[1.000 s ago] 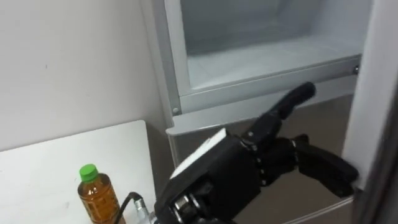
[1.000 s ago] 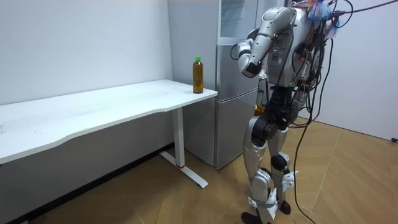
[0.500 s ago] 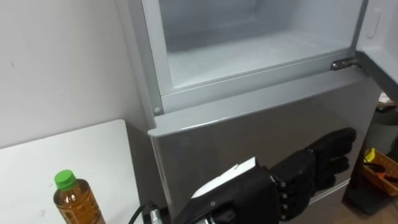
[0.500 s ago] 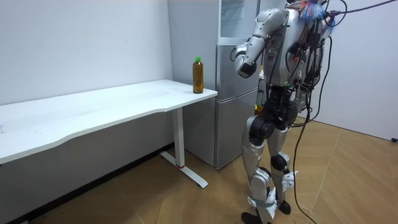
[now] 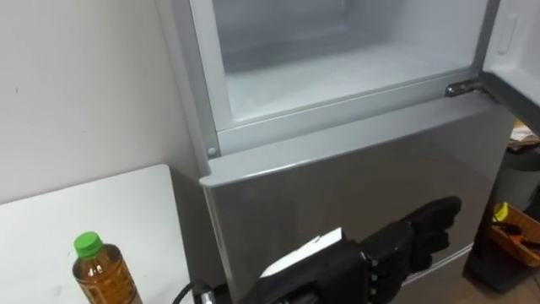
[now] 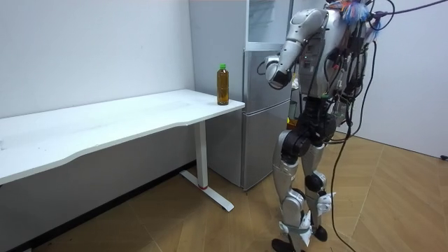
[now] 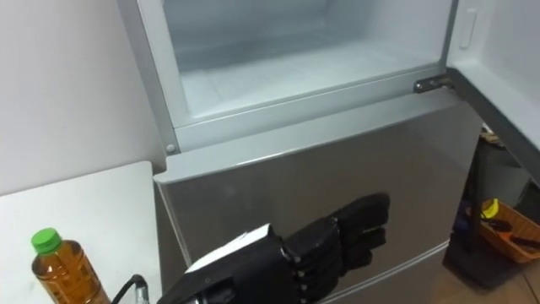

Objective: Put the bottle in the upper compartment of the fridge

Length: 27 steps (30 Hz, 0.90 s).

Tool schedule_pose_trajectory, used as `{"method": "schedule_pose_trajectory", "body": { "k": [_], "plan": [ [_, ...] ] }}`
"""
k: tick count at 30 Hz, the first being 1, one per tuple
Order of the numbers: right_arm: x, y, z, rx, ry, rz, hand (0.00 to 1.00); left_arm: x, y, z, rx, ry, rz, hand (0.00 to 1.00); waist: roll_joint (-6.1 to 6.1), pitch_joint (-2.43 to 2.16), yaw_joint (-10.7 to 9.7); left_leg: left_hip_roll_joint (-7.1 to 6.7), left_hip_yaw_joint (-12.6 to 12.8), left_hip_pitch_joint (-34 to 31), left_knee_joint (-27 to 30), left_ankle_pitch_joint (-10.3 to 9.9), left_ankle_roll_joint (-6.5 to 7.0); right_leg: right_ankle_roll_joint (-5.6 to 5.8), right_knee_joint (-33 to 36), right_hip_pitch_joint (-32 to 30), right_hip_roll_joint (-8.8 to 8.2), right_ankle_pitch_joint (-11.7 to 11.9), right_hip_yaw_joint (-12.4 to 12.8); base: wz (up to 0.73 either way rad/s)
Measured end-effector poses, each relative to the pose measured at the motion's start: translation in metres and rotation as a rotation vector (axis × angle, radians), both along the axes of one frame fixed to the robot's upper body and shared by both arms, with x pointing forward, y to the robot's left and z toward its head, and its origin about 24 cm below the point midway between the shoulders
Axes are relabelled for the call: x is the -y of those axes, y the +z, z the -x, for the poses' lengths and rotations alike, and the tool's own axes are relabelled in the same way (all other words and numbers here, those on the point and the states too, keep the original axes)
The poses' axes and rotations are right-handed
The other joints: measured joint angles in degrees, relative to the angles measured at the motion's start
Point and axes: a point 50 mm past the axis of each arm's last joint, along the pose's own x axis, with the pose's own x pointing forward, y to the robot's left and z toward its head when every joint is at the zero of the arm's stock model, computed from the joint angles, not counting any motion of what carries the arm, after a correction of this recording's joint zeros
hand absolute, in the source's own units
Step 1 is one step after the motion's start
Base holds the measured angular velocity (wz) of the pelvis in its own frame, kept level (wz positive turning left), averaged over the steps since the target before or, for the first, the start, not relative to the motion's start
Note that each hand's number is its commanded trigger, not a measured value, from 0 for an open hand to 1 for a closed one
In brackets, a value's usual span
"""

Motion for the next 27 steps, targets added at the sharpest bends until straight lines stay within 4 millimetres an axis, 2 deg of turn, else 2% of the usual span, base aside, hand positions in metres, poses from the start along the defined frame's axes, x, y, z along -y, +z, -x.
{"method": "schedule_pose_trajectory", "body": {
  "k": [2,3,5,8,11,16,18,21,23,27],
  "plan": [
    [-0.002,0.000,-0.001,-0.003,0.018,0.007,0.00,0.001,-0.027,0.002,-0.107,0.024,-0.064,0.00,-0.48,-0.03,0.3,0.04,0.0,0.0,0.0,0.0,0.00,0.00,0.0,0.0,0.07,0.0,0.0,0.00],
    [-0.002,0.000,-0.001,-0.004,0.018,0.009,0.00,0.001,-0.033,0.002,-0.133,0.028,-0.078,0.00,-0.60,-0.03,0.6,0.04,0.0,0.0,0.0,0.0,0.00,0.00,0.0,0.0,0.08,0.0,0.0,0.00],
    [-0.005,-0.001,-0.001,-0.012,0.033,0.021,0.00,-0.002,-0.062,0.006,-0.243,0.064,-0.138,0.00,-1.27,-0.34,1.6,0.11,0.0,0.0,0.0,0.0,0.00,-0.03,0.1,-0.1,0.16,0.0,0.1,0.00],
    [-0.008,-0.002,-0.001,-0.023,0.045,0.020,0.00,-0.010,-0.082,0.014,-0.318,0.104,-0.194,0.00,-2.21,0.05,3.3,0.24,-0.1,-0.1,0.0,0.0,-0.02,-0.13,-0.4,-0.1,0.27,0.1,0.0,0.01],
    [-0.011,-0.003,-0.001,-0.034,0.065,0.016,0.00,-0.017,-0.104,0.021,-0.414,0.146,-0.230,0.00,-2.71,-0.21,5.4,0.30,-0.1,-0.1,0.1,0.0,-0.04,-0.21,-0.4,0.0,0.29,0.2,-0.3,0.00],
    [-0.015,-0.001,-0.008,-0.021,0.135,0.022,0.00,-0.028,-0.133,0.031,-0.512,0.215,-0.323,0.00,-2.91,-0.18,7.5,0.31,-0.2,-0.4,0.1,0.0,-0.05,-0.25,-0.5,-0.1,0.29,0.2,-0.6,0.02],
    [-0.018,-0.001,-0.010,-0.021,0.150,0.021,0.00,-0.035,-0.143,0.033,-0.550,0.237,-0.352,0.00,-3.07,-0.28,7.8,0.28,-0.5,-0.5,0.1,0.0,-0.05,-0.25,-0.6,0.0,0.28,0.2,-0.9,0.09],
    [-0.024,-0.002,-0.011,-0.024,0.179,0.002,0.00,-0.050,-0.173,0.043,-0.651,0.285,-0.454,0.00,-3.50,-0.40,8.0,0.29,-1.4,-0.7,0.4,0.0,-0.07,-0.25,-0.5,0.3,0.27,0.2,-1.9,0.11],
    [-0.025,-0.002,-0.012,-0.021,0.183,-0.010,0.00,-0.063,-0.193,0.056,-0.707,0.323,-0.564,0.00,-3.55,-0.44,8.1,0.31,-1.4,-1.0,0.4,0.0,-0.10,-0.26,-0.4,0.0,0.30,0.2,-1.9,0.04],
    [-0.028,-0.002,-0.013,-0.016,0.190,-0.022,0.00,-0.081,-0.213,0.072,-0.771,0.395,-0.676,0.00,-4.14,-0.20,9.1,0.29,-1.7,-1.3,0.4,0.0,-0.13,-0.27,-0.4,0.0,0.24,0.2,-2.5,0.07]
  ]
}}
